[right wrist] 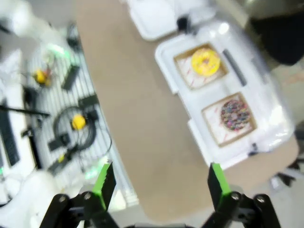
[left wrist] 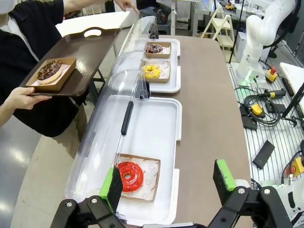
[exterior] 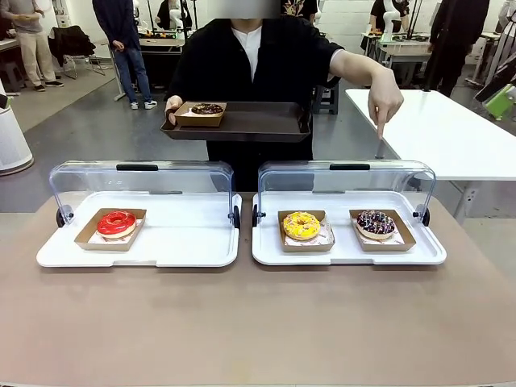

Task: Provide the desired donut to the person.
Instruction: Pick up and lift the Paper togo box containing the Donut pointed at by the person.

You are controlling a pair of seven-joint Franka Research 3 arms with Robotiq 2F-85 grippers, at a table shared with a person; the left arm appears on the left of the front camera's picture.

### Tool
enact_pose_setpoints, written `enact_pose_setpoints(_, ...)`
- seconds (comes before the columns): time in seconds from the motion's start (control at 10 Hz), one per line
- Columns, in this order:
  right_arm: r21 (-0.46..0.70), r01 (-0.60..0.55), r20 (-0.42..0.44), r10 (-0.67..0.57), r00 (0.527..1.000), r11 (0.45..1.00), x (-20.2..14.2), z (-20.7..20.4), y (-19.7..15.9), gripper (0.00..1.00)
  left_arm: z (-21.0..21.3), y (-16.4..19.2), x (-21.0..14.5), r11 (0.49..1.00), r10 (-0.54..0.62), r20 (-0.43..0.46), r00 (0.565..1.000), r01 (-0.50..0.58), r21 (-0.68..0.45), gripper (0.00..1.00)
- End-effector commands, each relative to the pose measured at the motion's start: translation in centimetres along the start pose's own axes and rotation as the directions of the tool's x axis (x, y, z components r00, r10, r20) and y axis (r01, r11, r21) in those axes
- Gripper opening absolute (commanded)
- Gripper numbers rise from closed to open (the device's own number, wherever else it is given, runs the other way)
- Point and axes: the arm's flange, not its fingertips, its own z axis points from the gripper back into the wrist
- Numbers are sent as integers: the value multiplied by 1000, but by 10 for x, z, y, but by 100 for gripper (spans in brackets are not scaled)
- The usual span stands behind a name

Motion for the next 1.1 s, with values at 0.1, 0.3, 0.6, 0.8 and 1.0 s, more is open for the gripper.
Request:
enact_pose_setpoints(0.1, 41, -188, -330, 191, 924, 981, 30, -25, -10, 100, 1, -1, 0, 1000, -2, 2, 1000, 2, 2, 100)
enact_pose_setpoints(0.3, 24, -286, -406, 270, 873, 958, 29, -72, -8, 100, 1, -1, 0, 1000, -2, 2, 1000, 2, 2, 100)
enact_pose_setpoints(0.6, 2, -363, -289, 348, 892, 932, -7, -130, -11, 100, 1, -1, 0, 1000, -2, 2, 1000, 2, 2, 100)
enact_pose_setpoints(0.8, -23, -355, -250, 338, 907, 935, -36, -157, -31, 100, 1, -1, 0, 1000, -2, 2, 1000, 2, 2, 100)
enact_pose_setpoints(1.0, -16, -340, -253, 325, 911, 940, -51, -182, -50, 100, 1, -1, 0, 1000, -2, 2, 1000, 2, 2, 100)
